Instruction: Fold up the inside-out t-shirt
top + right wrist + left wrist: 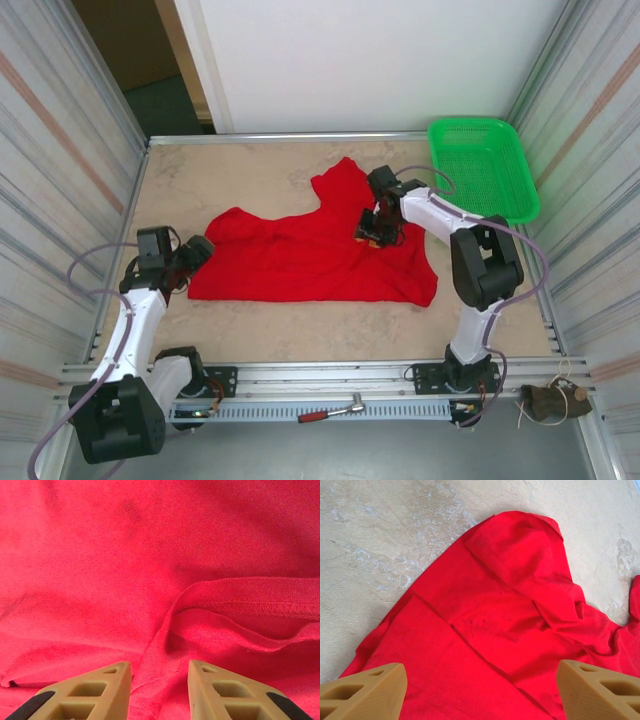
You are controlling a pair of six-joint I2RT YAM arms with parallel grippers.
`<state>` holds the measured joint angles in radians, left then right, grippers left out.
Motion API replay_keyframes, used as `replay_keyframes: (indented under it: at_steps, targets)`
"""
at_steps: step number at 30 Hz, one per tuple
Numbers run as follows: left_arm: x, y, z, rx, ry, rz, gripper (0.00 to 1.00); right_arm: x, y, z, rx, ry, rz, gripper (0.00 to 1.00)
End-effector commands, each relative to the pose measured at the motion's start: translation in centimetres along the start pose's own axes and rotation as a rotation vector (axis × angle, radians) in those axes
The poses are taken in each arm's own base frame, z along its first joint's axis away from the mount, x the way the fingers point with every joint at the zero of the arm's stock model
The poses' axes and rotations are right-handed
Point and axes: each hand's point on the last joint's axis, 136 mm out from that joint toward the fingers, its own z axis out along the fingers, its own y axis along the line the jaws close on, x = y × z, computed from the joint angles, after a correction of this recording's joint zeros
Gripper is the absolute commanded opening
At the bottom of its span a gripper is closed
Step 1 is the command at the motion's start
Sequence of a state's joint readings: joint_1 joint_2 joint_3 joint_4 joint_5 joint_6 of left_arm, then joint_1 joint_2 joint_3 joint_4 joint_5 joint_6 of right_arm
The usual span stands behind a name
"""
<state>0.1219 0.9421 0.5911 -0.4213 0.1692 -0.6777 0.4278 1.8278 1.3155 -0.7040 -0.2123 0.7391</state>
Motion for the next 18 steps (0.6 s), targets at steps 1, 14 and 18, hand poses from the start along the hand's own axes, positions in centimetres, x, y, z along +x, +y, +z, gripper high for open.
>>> replay_keyframes:
  at_steps: [1, 14, 18]
  targets:
    - [-0.1, -1.0, -0.4, 0.036, -0.008, 0.006, 0.79, 1.7, -2.4, -3.1, 0.054, -0.054, 0.000, 0.34]
    - [2.5, -1.1, 1.5, 0.030, 0.070, 0.052, 0.79, 10.1, -15.4, -5.2, 0.307, -0.078, 0.141, 0.52]
    - [3.7, -0.8, 2.5, 0.019, 0.105, 0.056, 0.79, 10.4, -16.6, -4.2, 0.324, -0.076, 0.169, 0.51]
